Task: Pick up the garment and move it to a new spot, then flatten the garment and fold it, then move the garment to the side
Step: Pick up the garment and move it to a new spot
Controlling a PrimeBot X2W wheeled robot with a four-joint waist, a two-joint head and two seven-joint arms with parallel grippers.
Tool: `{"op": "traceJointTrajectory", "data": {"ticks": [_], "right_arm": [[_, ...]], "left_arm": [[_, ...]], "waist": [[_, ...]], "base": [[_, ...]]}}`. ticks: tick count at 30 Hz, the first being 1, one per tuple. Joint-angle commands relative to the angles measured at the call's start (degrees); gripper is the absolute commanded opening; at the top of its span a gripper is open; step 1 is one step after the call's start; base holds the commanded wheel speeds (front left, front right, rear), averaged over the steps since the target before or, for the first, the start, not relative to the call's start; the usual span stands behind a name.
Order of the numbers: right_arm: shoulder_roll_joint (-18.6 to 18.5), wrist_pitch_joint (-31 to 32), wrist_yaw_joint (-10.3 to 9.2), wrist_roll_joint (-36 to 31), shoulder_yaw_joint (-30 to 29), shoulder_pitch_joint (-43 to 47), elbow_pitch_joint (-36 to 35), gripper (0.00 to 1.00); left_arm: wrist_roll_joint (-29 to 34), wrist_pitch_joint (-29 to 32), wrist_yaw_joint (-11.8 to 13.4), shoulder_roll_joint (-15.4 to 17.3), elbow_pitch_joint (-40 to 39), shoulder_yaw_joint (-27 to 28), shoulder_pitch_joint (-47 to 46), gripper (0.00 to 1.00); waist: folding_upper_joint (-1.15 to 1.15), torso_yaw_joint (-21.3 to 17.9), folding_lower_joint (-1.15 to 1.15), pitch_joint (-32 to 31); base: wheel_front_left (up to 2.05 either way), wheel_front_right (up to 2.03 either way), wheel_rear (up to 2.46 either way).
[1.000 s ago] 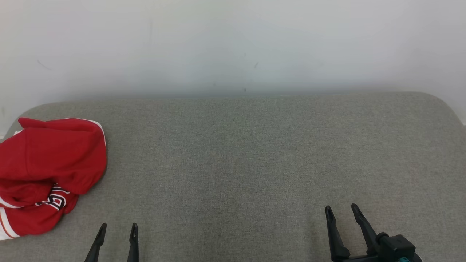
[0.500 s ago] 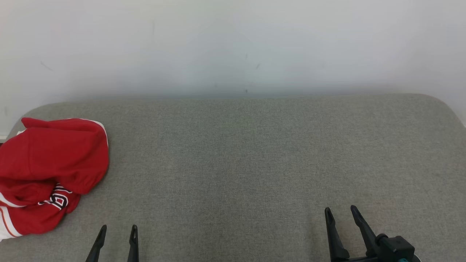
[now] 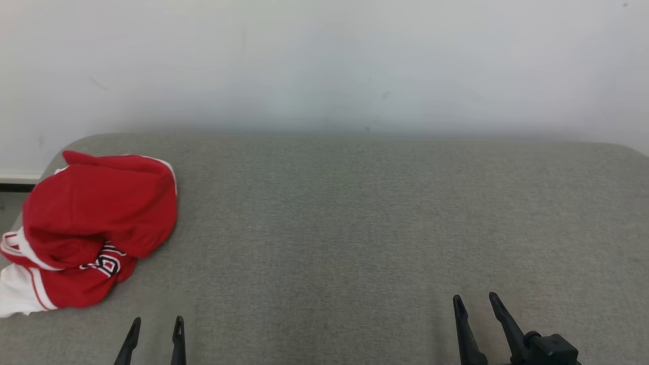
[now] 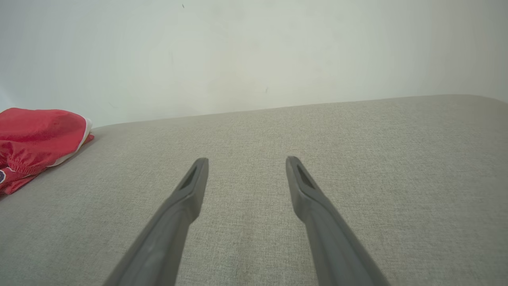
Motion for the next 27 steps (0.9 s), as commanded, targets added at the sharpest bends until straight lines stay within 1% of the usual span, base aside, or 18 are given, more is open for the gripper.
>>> {"op": "traceJointTrajectory", "data": {"ticks": [1, 12, 14, 20, 27], "right_arm": [[-0.1, -0.1, -0.12, 0.4, -0.1, 0.7, 0.0, 1.0], [-0.1, -0.1, -0.12, 0.9, 0.7, 1.5, 0.7, 1.0], [-0.1, -0.1, -0.12, 1.1, 0.9, 1.8, 0.8, 1.0], [-0.1, -0.1, -0.12, 1.3, 1.5, 1.9, 1.1, 1.0], [-0.1, -0.1, -0.12, 1.5, 1.8, 2.1, 1.1, 1.0]], "left_arm": [[0.4, -0.1, 0.1, -0.2, 0.2, 0.2, 0.1, 1.0], [0.5, -0.1, 0.2, -0.6, 0.4, 3.2, 1.4, 1.0], [0.6, -0.1, 0.3, -0.7, 0.4, 4.2, 1.9, 1.0], [0.7, -0.1, 0.5, -0.9, 0.7, 5.6, 2.4, 1.0], [0.9, -0.1, 0.9, -1.0, 1.3, 5.8, 2.7, 1.0]], "waist": [[0.0, 2.1, 0.0, -0.2], [0.0, 9.8, 0.0, -1.0], [0.0, 11.7, 0.0, -1.3], [0.0, 14.7, 0.0, -1.8], [0.0, 17.6, 0.0, -2.2]], "base": [[0.0, 0.0, 0.0], [0.0, 0.0, 0.0], [0.0, 0.0, 0.0], [0.0, 0.0, 0.0], [0.0, 0.0, 0.0]]}}
